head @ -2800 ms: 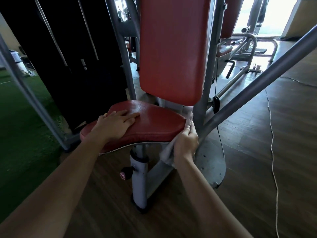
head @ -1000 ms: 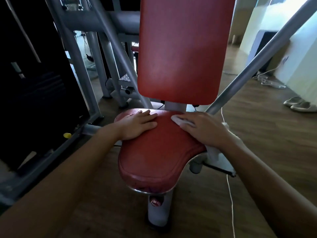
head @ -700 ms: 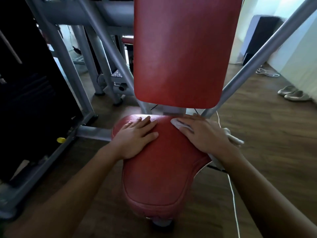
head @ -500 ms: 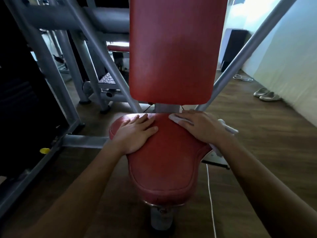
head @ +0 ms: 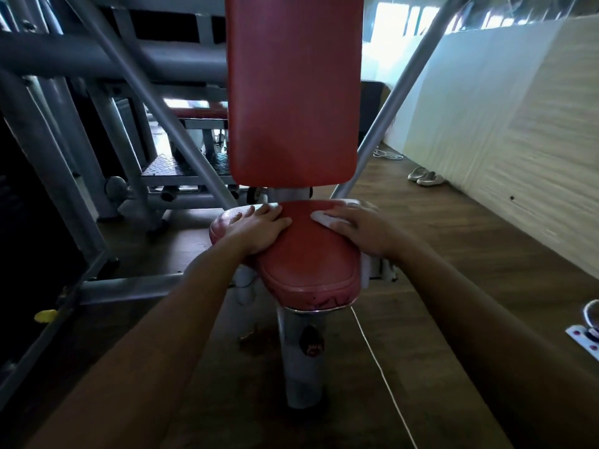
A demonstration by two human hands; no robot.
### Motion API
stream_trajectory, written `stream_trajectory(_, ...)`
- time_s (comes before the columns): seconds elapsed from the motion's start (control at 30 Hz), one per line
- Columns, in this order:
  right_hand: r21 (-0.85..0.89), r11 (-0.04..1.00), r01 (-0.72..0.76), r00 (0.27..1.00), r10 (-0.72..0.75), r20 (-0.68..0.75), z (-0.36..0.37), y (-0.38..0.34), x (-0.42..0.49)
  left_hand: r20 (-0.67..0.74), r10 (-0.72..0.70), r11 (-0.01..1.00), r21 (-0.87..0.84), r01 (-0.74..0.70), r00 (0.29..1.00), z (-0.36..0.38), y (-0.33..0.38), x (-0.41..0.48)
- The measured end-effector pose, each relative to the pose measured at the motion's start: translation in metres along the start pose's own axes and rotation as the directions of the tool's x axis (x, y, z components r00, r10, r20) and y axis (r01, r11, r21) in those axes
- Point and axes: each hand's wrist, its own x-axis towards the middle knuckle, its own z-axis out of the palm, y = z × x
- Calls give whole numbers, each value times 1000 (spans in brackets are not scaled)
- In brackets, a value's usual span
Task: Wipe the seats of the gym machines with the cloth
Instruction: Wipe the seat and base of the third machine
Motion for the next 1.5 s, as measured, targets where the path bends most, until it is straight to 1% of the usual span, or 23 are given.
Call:
stream_trajectory(0.1, 90, 994, -66, 998, 66, -3, 0, -10, -16, 3, 27, 1000, -6, -27, 1000, 1, -2, 1)
stream_trajectory(0.23, 107, 990, -96, 995, 97, -5, 6, -17, -14, -58, 26, 996, -85, -31, 998, 4, -2, 2)
stream_trajectory(0.33, 107, 990, -91, 995, 96, -40, 10, -17, -13, -93, 35, 990, -133, -47, 995, 4, -7, 8)
stream_trajectory(0.4, 157, 983, -98, 994, 106, -40, 10, -18, -18, -76, 42, 974, -218, -58, 996, 6, -11, 8)
stream_trajectory(0.47, 257, 962, -92, 994, 106, -41, 8, -25, -26, -77, 63, 942, -324, -84, 995, 5, -15, 4)
stream_trajectory(0.53, 363, 930, -56, 991, 96, -93, 8, -34, -39, -79, 79, 909, -403, -104, 994, 9, -25, 10)
stream_trajectory(0.6, 395, 918, -4, 984, 75, -164, 9, -41, -55, -60, 112, 869, -478, -127, 992, 14, -38, 19)
stream_trajectory(0.67, 431, 903, 8, 970, 97, -221, 12, -47, -73, -61, 137, 869, -471, -149, 989, 12, -37, 10)
stream_trajectory(0.73, 465, 885, -19, 940, 174, -292, 16, -55, -92, -79, 146, 914, -371, -165, 986, 3, -25, -9)
stream_trajectory(0.77, 479, 877, -30, 914, 217, -341, 19, -61, -101, -90, 139, 932, -326, -161, 986, 0, -18, -16)
stream_trajectory(0.8, 485, 874, -26, 880, 250, -404, 25, -67, -110, -78, 121, 934, -328, -140, 990, -3, -11, -21)
stream_trajectory(0.87, 492, 870, 18, 792, 288, -538, 37, -80, -132, -55, 54, 901, -427, -73, 997, -4, 1, -30)
stream_trajectory(0.93, 464, 883, 72, 718, 277, -638, 50, -94, -149, -2, 77, 894, -443, -70, 997, -4, 4, -41)
stream_trajectory(0.97, 435, 896, 86, 696, 259, -670, 59, -98, -156, 18, 74, 904, -424, -59, 997, -2, 7, -41)
stream_trajectory(1.03, 370, 926, 68, 660, 236, -713, 75, -102, -164, 54, 96, 958, -274, -78, 994, 1, 13, -39)
stream_trajectory(1.07, 328, 943, 47, 640, 224, -735, 81, -104, -165, 31, 114, 975, -197, -105, 993, 4, 11, -38)
stream_trajectory(1.1, 291, 956, 31, 618, 210, -758, 86, -106, -164, 0, 114, 980, -165, -112, 994, 7, 8, -37)
stream_trajectory(1.2, 212, 976, 46, 565, 150, -812, 98, -107, -159, -20, 126, 977, -170, -127, 992, 9, 2, -26)
stream_trajectory(1.37, 96, 994, 59, 514, 52, -856, 108, -100, -155, -3, 112, 986, -124, -111, 994, 12, 0, -16)
stream_trajectory(1.5, 31, 997, 77, 520, -14, -854, 109, -101, -154, -16, 99, 986, -131, -101, 995, 12, 3, -18)
